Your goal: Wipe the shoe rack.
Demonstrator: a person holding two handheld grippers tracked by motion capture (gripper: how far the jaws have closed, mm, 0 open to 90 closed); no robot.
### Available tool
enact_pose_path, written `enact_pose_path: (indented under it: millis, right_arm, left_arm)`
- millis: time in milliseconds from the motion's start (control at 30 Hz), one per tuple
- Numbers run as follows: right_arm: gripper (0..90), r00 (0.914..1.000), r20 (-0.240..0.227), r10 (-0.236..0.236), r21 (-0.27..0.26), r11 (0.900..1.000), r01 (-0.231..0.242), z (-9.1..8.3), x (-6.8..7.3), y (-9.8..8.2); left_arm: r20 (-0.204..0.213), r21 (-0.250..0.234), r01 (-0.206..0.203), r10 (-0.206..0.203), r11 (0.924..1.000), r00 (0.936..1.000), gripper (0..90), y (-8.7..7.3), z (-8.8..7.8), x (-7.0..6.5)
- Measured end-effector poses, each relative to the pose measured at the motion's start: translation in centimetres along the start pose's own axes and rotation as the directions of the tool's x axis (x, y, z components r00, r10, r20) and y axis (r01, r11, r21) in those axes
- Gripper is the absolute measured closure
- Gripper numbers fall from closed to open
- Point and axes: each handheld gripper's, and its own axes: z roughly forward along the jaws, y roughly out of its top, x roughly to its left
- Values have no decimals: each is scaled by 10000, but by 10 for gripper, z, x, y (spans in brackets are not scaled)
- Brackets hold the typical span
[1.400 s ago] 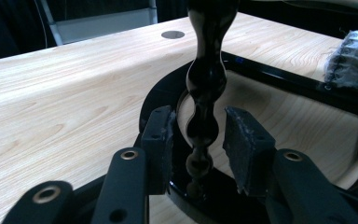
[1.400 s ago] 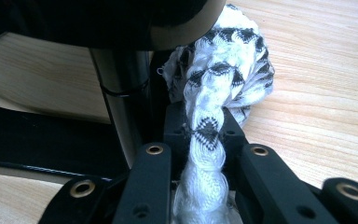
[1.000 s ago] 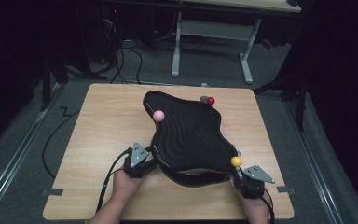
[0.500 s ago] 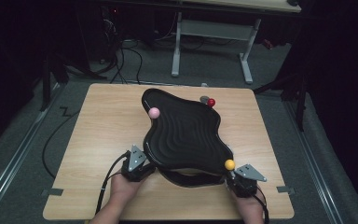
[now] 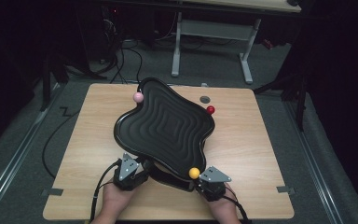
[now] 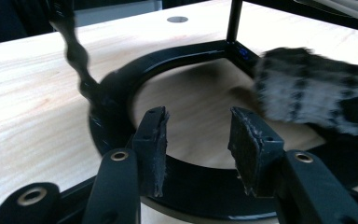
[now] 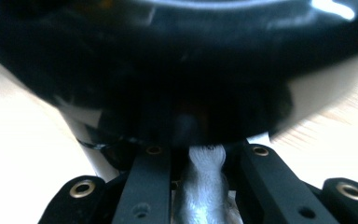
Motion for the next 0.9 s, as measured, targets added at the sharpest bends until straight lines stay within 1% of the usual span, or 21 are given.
enact_pose_path:
  millis: [67,167,267,367,433,467,500,533,600,633,667,800,900]
  right_arm:
    - [795,9997,-236,-100,-44,9999,99,4,5,4]
    - [795,9994,-344,-102,-100,9999,99,8,5,7]
    - [796,9995,-300,-23,-126,9999,19,9,0,8]
    - [795,9999,-144,50,-188,9998,-53,6,-6,7]
    - [795,9999,-15,148,-229,9996,-148,3,-10,5]
    - [795,9999,34,164,-240,9996,-163,2,-12,5]
    - [795,9997,131,206,-223,9995,-203,0,-15,4]
    - [795,9993,234,286,-220,9994,-281,-2,-18,2]
    - [795,9985,371,397,-272,9989,-387,-6,-22,0]
    - [795,9977,484,478,-274,9985,-465,-8,-25,-1]
    - [795,9971,546,524,-292,9983,-509,-10,-26,-2]
    - [795,9932,853,794,-330,9965,-768,-18,-35,-8]
    - [795,9896,1063,970,-320,9951,-941,-24,-40,-13]
  left_arm:
    - [55,22,-67,67,10000,10000,564,-2,-3,-4]
    - [170,68,-243,242,9997,9996,562,-5,-4,-13]
    - [450,115,-368,362,9993,9983,556,-6,-3,-24]
    - [801,140,-602,589,9981,9950,545,-5,0,-38]
    - [1180,170,-811,786,9966,9899,535,-5,3,-47]
    - [1380,217,-1010,971,9946,9857,525,-4,4,-52]
    - [1539,201,-1299,1253,9913,9801,517,-4,6,-59]
    - [1670,168,-1465,1416,9891,9757,511,-4,7,-64]
    - [1960,95,-1587,1538,9873,9685,506,-2,10,-72]
    - [2048,71,-1603,1555,9870,9664,504,-2,11,-74]
    - [2207,51,-1618,1567,9868,9627,502,-2,13,-78]
    - [2534,-28,-1737,1687,9848,9525,499,-1,20,-89]
    - [2648,-139,-1813,1785,9833,9476,499,1,23,-95]
